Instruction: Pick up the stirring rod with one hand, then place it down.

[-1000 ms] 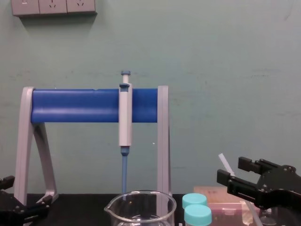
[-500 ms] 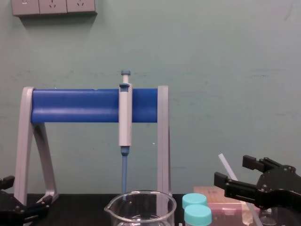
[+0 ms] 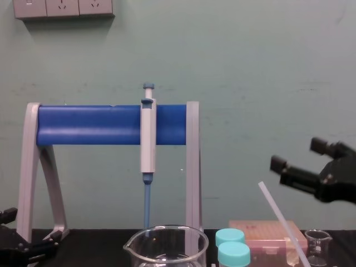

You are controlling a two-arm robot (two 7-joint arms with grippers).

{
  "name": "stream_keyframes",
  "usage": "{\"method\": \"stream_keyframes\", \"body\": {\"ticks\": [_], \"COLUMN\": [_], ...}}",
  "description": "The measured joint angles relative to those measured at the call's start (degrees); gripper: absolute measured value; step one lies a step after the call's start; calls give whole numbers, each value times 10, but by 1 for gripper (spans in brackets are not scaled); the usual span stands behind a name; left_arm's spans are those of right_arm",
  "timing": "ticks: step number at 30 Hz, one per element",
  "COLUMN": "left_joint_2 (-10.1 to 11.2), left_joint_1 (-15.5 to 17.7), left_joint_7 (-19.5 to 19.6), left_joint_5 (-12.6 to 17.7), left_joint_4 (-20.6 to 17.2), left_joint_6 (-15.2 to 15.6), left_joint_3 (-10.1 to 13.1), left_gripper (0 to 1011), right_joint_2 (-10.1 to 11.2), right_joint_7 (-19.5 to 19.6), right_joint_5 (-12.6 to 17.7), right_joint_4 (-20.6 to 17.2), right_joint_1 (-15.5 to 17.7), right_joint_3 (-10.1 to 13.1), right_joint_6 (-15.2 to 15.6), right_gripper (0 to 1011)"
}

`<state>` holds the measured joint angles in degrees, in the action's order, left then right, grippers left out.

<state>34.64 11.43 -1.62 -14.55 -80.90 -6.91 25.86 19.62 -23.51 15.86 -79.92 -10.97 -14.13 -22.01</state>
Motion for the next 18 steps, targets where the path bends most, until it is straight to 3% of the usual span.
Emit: {"method": "stream_keyframes", "body": {"ticks": [5,18], "left_joint_2": [0,0], "left_joint_1": [0,0], "left_joint_7": [0,0], "left_joint_5": [0,0], "left_joint_4": [0,0], "left_joint_6": [0,0], "left_joint_3": [0,0], "left_gripper": [1000,1000], "right_joint_2": [-10,-15], "right_joint_7": [27,62], "right_joint_5": [-9,-20], "right_joint_4": [-15,-31], "right_joint_1": [13,44], "right_joint_3": [21,64], "right_joint_6": [0,63], "right_gripper": [1002,1002]}}
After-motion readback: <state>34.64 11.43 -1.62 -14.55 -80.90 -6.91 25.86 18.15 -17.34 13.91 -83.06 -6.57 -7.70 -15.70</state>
